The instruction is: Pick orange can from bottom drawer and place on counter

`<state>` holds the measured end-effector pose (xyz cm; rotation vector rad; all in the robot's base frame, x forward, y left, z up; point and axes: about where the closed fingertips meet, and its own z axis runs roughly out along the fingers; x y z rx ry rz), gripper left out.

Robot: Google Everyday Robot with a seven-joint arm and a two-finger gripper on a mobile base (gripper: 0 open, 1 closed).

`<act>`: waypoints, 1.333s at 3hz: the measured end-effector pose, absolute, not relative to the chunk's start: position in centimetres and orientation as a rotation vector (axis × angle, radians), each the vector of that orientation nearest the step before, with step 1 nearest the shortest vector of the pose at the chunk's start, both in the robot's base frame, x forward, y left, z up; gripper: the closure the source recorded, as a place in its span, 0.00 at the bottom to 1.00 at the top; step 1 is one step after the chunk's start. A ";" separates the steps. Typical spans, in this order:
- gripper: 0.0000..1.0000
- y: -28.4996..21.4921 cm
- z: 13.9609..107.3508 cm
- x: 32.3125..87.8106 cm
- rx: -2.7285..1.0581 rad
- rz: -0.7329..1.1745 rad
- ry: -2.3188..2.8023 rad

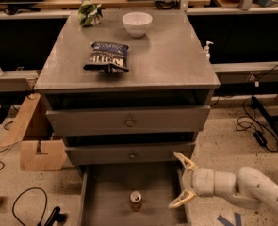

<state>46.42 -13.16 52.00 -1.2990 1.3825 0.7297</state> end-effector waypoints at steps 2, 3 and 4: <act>0.00 -12.6 45.6 46.4 -1.256 0.822 1.426; 0.00 -11.2 41.9 48.1 -1.280 0.851 1.435; 0.00 -9.4 36.1 49.6 -1.316 0.897 1.438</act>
Offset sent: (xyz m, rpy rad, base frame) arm 0.0011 0.0031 -0.0534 0.0284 0.0710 0.0082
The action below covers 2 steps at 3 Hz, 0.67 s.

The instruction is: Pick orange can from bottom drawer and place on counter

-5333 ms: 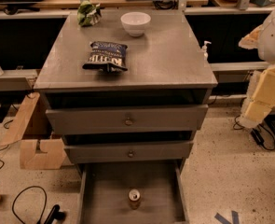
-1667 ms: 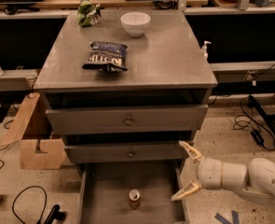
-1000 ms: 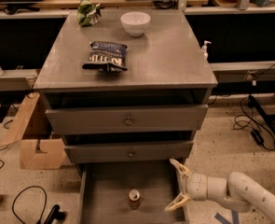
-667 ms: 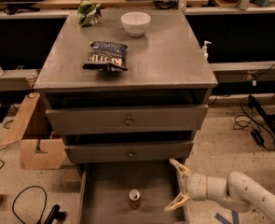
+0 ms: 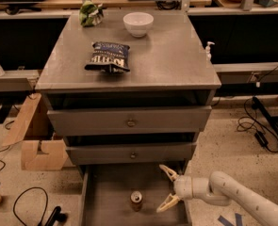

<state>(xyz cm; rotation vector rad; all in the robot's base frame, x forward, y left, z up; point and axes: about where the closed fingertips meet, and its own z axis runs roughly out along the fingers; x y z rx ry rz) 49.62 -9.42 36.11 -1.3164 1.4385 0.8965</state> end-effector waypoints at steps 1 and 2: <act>0.00 -8.2 30.7 49.8 -1.358 0.924 1.446; 0.00 -6.9 26.6 49.4 -1.394 0.944 1.450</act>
Offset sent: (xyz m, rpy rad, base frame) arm -0.0045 0.0350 -0.1442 -0.0668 0.0457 0.1001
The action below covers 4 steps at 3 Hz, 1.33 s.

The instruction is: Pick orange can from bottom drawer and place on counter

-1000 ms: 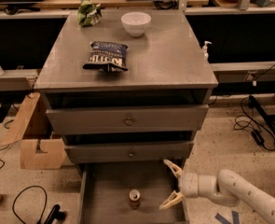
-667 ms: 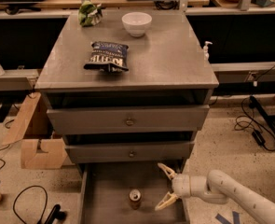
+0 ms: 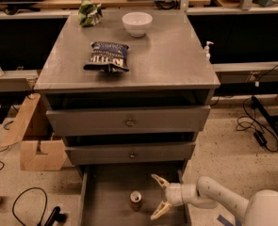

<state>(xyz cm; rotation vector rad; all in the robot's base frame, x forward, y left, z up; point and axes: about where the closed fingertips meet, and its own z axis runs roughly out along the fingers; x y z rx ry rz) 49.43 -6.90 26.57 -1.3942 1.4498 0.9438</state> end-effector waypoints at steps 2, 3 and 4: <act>0.00 -3.6 21.5 49.1 -1.413 1.011 1.449; 0.00 -2.4 19.8 48.9 -1.389 1.046 1.448; 0.23 -1.5 18.0 48.7 -1.370 1.086 1.458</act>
Offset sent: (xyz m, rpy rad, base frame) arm -0.0020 0.0483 -0.0779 0.0110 0.0644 0.0580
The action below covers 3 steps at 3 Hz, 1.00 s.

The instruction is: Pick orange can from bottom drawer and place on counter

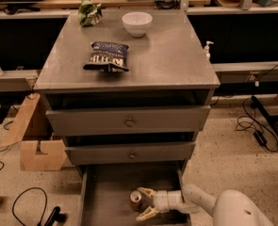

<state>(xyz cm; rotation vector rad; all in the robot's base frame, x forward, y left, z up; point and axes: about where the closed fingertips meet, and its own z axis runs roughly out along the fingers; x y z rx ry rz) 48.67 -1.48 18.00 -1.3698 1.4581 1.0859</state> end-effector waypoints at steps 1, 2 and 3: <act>0.46 -1.2 17.3 48.6 -1.358 1.104 1.461; 0.69 -0.9 18.1 49.4 -1.325 1.126 1.436; 0.92 -0.7 18.1 49.3 -1.325 1.131 1.433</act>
Offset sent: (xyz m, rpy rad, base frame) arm 0.0191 0.0046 0.0126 0.0982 0.0133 -0.0159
